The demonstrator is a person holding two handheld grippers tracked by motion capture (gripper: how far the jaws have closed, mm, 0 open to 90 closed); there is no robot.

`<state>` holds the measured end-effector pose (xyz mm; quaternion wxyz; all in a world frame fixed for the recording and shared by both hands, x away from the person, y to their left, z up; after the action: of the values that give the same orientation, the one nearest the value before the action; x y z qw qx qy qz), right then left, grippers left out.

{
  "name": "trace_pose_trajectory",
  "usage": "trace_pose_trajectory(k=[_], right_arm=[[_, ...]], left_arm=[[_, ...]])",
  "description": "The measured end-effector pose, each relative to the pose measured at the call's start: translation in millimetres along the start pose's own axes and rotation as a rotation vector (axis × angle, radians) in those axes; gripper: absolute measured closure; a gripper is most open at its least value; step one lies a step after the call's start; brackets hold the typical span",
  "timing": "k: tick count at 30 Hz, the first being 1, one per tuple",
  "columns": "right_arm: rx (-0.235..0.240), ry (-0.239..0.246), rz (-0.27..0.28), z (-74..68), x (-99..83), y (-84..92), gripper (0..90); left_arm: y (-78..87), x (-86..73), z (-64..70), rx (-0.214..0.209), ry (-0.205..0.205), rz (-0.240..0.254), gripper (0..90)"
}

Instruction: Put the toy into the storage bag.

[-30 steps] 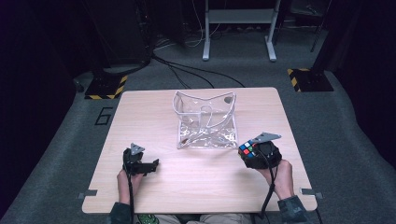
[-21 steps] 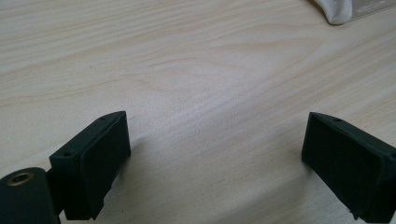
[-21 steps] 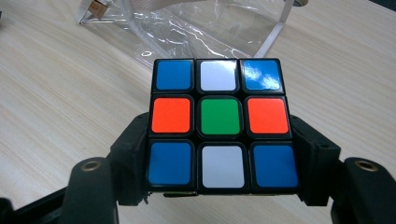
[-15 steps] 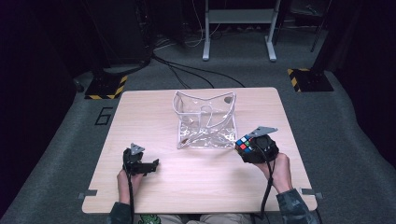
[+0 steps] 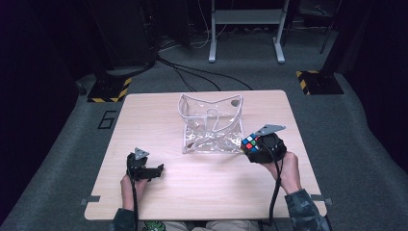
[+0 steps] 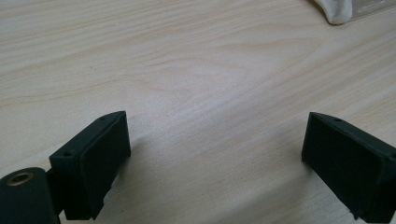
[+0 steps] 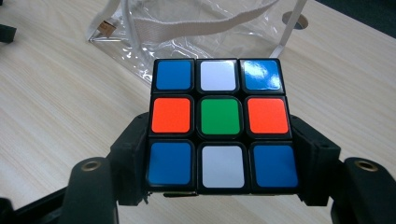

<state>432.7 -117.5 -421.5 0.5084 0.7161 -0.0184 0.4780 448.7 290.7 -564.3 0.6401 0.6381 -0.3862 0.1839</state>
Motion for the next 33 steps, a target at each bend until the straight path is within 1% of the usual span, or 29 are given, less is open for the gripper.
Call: trace_pose_trajectory(k=[2,3,8,9,18,20,22,24,25,26,27,30,31,32,33], right_arm=[[-0.003,-0.005,0.003,-0.4,2.3,1.0,33.5],[0.0,0.002,0.006,0.0,4.9,1.6,33.5],[0.0,0.004,0.009,0.3,10.4,2.6,33.5],[0.002,0.013,0.009,0.6,12.1,2.9,33.5],[0.006,0.034,0.016,-1.2,27.8,4.3,33.5],[0.006,0.05,0.014,-0.7,30.9,4.7,33.5],[0.009,0.048,0.016,-1.5,34.4,5.2,33.5],[0.008,0.064,0.017,-1.4,38.5,5.8,33.5],[0.008,0.059,0.019,-2.2,40.1,5.8,33.5],[0.007,0.069,0.022,-1.9,42.0,5.9,33.5],[0.007,0.065,0.02,-2.4,43.0,6.1,33.5],[0.007,0.083,0.011,-2.8,47.5,6.8,33.5],[0.004,0.082,0.01,-3.2,48.9,6.8,33.5],[0.003,0.095,0.009,-3.1,51.0,6.8,33.5],[0.004,0.094,0.007,-3.9,52.6,6.9,33.5]], left_arm=[[0.0,0.0,0.0,0.001,0.0,0.0,7.6],[0.0,0.0,0.0,0.0,0.0,0.0,7.6],[-0.1,0.0,0.1,0.0,0.002,0.002,7.6],[-0.1,0.0,0.0,0.0,0.001,0.002,7.6],[-0.1,0.0,0.1,0.0,0.001,0.002,7.6],[-0.1,0.0,0.1,0.0,0.001,0.002,7.6],[-0.1,0.0,0.1,0.0,0.001,0.002,7.6],[-0.1,0.0,0.1,0.0,0.001,0.002,7.6],[-0.1,0.0,0.1,0.0,0.001,0.002,7.6],[-0.1,0.0,0.1,0.0,0.001,0.002,7.6],[0.0,0.0,0.0,0.001,0.0,0.0,7.6],[-0.1,0.0,0.1,0.0,0.001,0.002,7.6],[-0.1,0.0,0.1,0.0,0.001,0.002,7.6],[0.0,0.0,0.0,0.0,0.0,0.0,7.6],[-0.1,0.0,0.0,0.0,0.001,0.002,7.6]])
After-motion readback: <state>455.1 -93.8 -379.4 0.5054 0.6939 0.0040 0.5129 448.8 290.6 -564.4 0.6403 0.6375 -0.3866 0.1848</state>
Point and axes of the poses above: each handheld gripper's, and its own axes: y roughly backward along the jaws, x roughly out of its top, z roughly to its right, the point moved 5 cm from there along -y, roughly forward along the jaws, and after that the axes turned 10 degrees about x, right-handed, at the moved point
